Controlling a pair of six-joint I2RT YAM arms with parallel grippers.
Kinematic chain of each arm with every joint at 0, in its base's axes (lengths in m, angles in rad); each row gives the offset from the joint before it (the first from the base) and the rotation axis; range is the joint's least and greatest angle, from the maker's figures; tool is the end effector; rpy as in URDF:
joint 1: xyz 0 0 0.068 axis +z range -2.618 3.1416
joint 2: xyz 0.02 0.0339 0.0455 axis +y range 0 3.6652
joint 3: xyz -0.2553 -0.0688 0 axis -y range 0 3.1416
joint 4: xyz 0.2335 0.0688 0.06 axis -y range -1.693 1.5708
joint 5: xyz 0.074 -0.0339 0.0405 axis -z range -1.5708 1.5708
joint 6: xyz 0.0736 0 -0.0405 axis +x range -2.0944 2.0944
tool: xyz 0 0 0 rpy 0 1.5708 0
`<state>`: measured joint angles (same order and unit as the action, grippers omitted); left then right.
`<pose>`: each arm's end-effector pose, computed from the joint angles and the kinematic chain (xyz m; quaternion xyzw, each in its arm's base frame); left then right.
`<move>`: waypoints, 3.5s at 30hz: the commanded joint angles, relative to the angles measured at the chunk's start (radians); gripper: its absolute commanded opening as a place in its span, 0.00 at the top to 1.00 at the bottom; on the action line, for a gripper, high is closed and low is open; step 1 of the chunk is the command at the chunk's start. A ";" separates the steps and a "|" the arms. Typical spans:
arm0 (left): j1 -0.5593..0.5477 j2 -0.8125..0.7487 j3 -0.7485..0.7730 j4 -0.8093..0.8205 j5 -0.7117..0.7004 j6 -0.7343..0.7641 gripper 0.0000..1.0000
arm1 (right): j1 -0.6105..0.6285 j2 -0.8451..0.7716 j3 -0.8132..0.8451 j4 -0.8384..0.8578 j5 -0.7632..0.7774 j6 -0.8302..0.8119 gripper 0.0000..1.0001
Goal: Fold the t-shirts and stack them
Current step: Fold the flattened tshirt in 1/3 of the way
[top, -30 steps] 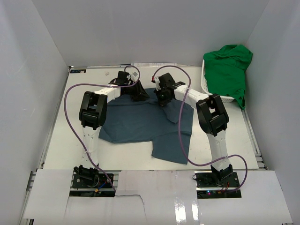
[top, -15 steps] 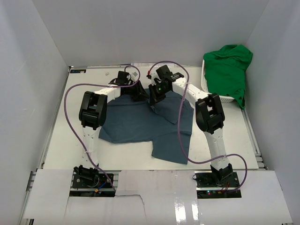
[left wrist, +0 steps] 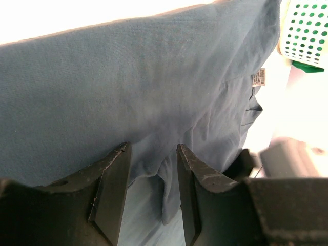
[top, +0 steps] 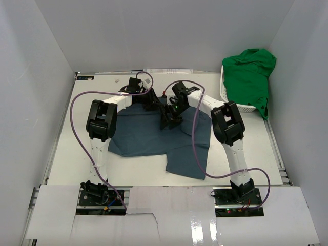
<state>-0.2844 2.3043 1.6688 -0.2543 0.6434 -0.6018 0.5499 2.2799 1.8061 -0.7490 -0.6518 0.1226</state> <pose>0.4657 -0.1821 0.1096 -0.0371 0.8997 -0.4051 0.1584 0.3745 0.2819 0.1295 -0.2520 0.9001 0.3518 0.0508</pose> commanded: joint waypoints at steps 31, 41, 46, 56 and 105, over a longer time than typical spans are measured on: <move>0.022 -0.049 0.022 -0.089 -0.008 0.039 0.47 | -0.272 -0.984 -1.152 0.737 0.181 0.371 0.31; 0.021 -0.055 0.014 -0.091 -0.007 0.036 0.47 | -0.327 -0.902 -1.199 0.881 0.089 0.414 0.31; 0.022 -0.059 0.011 -0.092 -0.010 0.040 0.48 | -0.331 -0.804 -1.182 0.950 0.047 0.431 0.31; 0.021 -0.060 0.008 -0.092 -0.008 0.042 0.47 | -0.332 -0.665 -1.165 1.062 0.031 0.451 0.32; 0.019 -0.077 -0.018 -0.095 -0.019 0.051 0.47 | -0.326 -0.528 -1.044 1.008 -0.022 0.431 0.75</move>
<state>-0.2703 2.2833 1.6596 -0.3145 0.6437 -0.5724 0.2230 1.7443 0.7307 0.2558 -0.6395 0.5587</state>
